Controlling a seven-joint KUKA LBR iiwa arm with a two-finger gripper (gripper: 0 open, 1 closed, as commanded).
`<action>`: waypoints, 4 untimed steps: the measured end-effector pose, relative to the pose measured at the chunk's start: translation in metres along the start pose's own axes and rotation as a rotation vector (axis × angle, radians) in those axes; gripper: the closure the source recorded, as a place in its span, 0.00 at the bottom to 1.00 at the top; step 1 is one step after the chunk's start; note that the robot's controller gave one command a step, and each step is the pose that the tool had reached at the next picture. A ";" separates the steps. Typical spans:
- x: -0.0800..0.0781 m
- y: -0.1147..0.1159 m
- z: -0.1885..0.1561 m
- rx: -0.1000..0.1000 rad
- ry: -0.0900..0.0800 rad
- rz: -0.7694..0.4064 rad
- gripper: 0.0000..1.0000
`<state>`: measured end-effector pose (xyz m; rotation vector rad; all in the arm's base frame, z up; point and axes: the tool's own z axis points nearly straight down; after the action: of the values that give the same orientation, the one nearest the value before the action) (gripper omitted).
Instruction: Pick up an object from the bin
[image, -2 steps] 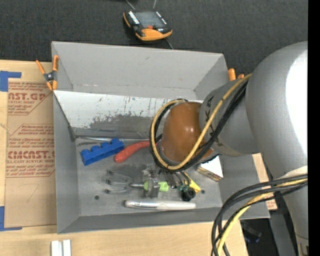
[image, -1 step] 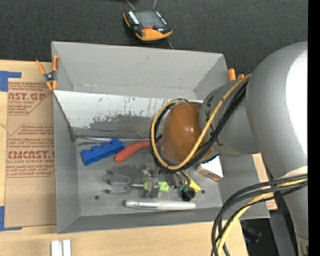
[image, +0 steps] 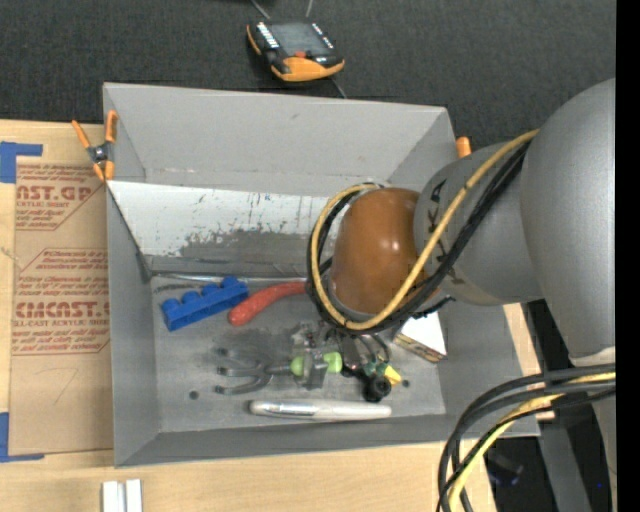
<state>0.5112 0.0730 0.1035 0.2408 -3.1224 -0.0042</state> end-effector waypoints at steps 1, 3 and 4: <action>-0.002 0.000 -0.024 0.000 -0.008 0.000 1.00; -0.002 0.000 -0.030 0.000 -0.007 0.000 1.00; -0.002 0.001 -0.034 0.000 -0.007 -0.001 1.00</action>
Offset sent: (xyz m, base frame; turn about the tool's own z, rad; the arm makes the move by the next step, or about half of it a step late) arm 0.0020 0.0003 0.0297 -0.0001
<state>0.5131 0.0738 0.1374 0.2426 -3.1295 -0.0049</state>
